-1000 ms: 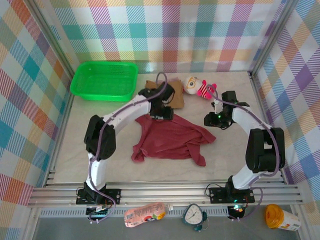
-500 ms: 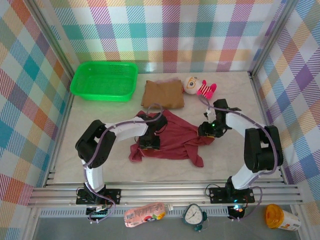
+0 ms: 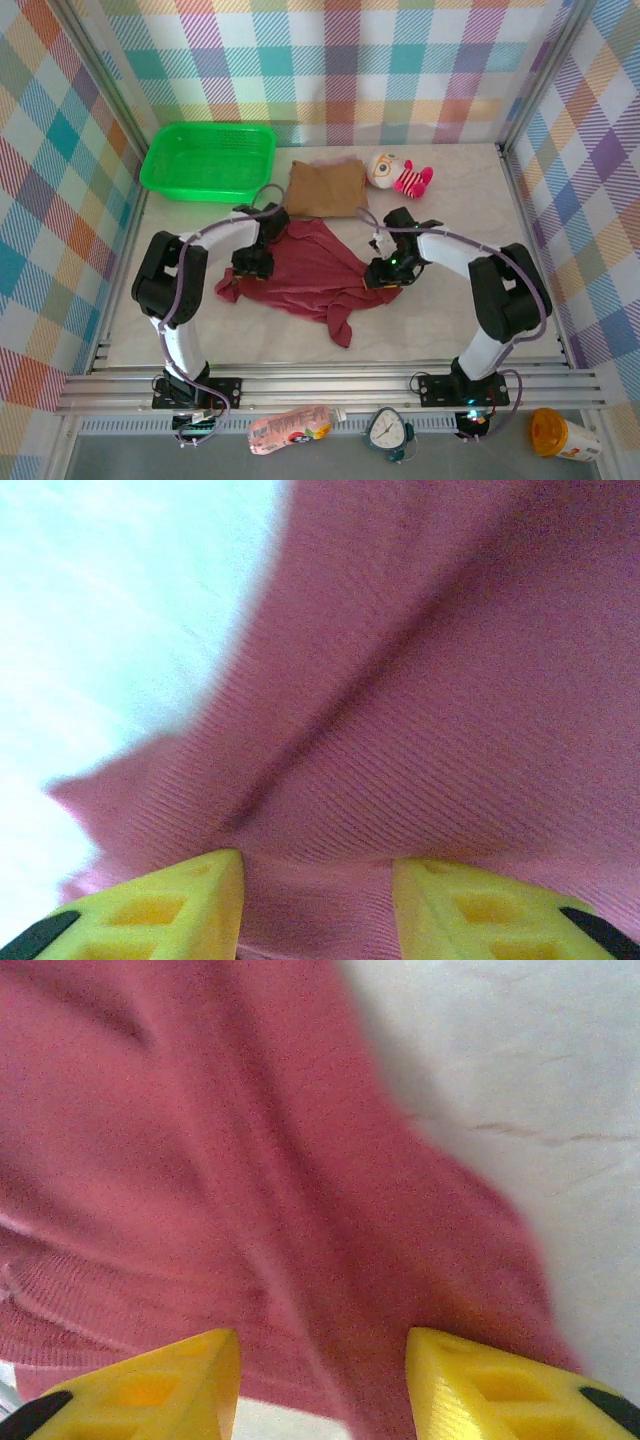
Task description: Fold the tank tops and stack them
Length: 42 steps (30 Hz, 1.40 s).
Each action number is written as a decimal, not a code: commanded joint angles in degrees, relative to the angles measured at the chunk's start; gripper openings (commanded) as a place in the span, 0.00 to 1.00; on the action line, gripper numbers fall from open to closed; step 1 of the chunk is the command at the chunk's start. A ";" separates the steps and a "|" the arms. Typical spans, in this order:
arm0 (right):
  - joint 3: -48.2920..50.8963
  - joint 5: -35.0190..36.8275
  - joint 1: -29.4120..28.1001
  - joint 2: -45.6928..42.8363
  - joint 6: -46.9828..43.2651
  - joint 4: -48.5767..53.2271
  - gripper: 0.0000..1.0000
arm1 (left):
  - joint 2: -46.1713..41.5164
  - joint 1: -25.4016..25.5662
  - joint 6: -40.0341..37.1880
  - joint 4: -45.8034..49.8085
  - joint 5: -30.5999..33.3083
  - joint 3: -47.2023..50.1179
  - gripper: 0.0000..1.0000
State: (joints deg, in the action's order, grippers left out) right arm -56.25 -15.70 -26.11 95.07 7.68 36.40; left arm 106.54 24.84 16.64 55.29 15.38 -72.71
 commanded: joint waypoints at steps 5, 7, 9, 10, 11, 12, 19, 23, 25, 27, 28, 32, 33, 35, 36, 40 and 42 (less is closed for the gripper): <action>4.72 14.91 -8.51 -8.84 3.04 0.34 0.47 | 4.74 -2.02 -5.83 4.62 3.01 -11.45 0.43; 4.58 17.48 -8.90 -8.51 4.05 2.31 0.48 | 2.92 -1.90 -4.14 3.90 -1.17 -11.06 0.44; 4.33 19.25 -8.96 -7.66 4.27 3.21 0.47 | 0.09 -1.57 -2.05 2.61 -5.04 -9.48 0.44; 3.86 20.28 -8.96 -6.73 4.19 3.44 0.47 | -1.32 -1.30 -0.82 2.06 -6.92 -8.49 0.45; 3.41 21.23 -8.96 -5.51 3.98 3.64 0.47 | -2.89 -0.78 0.38 1.73 -8.90 -7.63 0.45; 2.90 21.58 -8.96 -4.40 3.84 3.84 0.46 | -4.17 -0.35 1.31 1.50 -10.46 -6.94 0.45; 0.87 21.21 -8.80 0.40 2.34 4.81 0.31 | -13.10 8.13 12.09 -3.99 -20.39 0.88 0.47; 2.35 21.04 -7.74 -3.11 2.80 3.79 0.14 | -13.98 14.26 17.85 -10.71 -22.77 6.09 0.48; 2.81 20.55 -7.49 -5.39 3.21 3.24 0.10 | -11.98 15.91 18.57 -13.12 -22.49 7.91 0.48; 2.65 20.22 -6.91 -7.20 2.87 3.82 0.09 | -9.41 16.12 18.08 -13.62 -21.16 8.76 0.47; 2.64 19.85 -6.50 -8.28 2.58 4.08 0.09 | -8.24 16.12 17.29 -13.46 -19.76 8.90 0.46; 3.50 16.89 -3.79 -12.54 2.73 4.43 0.07 | -4.32 15.32 13.61 -10.48 -15.21 7.85 0.45; 3.60 16.49 -3.09 -13.12 2.69 4.73 0.06 | -3.57 15.16 12.88 -9.89 -14.43 7.84 0.45; 3.26 14.63 -1.20 -14.46 2.17 5.30 0.05 | -1.68 15.06 11.26 -7.10 -11.81 7.58 0.44; 3.17 13.95 -0.44 -15.57 2.01 5.17 0.05 | -1.09 14.91 10.65 -6.13 -10.97 7.65 0.44; 2.70 7.62 2.97 -19.28 1.97 4.27 0.07 | -0.63 12.55 8.45 -2.54 -5.49 10.16 0.42; 2.11 6.06 3.37 -19.31 0.55 5.64 0.08 | -1.05 10.64 6.87 -0.81 -2.70 11.41 0.41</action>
State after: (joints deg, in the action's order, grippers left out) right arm -53.47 -4.36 -23.55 76.73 9.80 39.92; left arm 103.96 38.41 26.85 48.10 4.73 -64.66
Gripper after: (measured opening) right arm 0.078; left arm 0.416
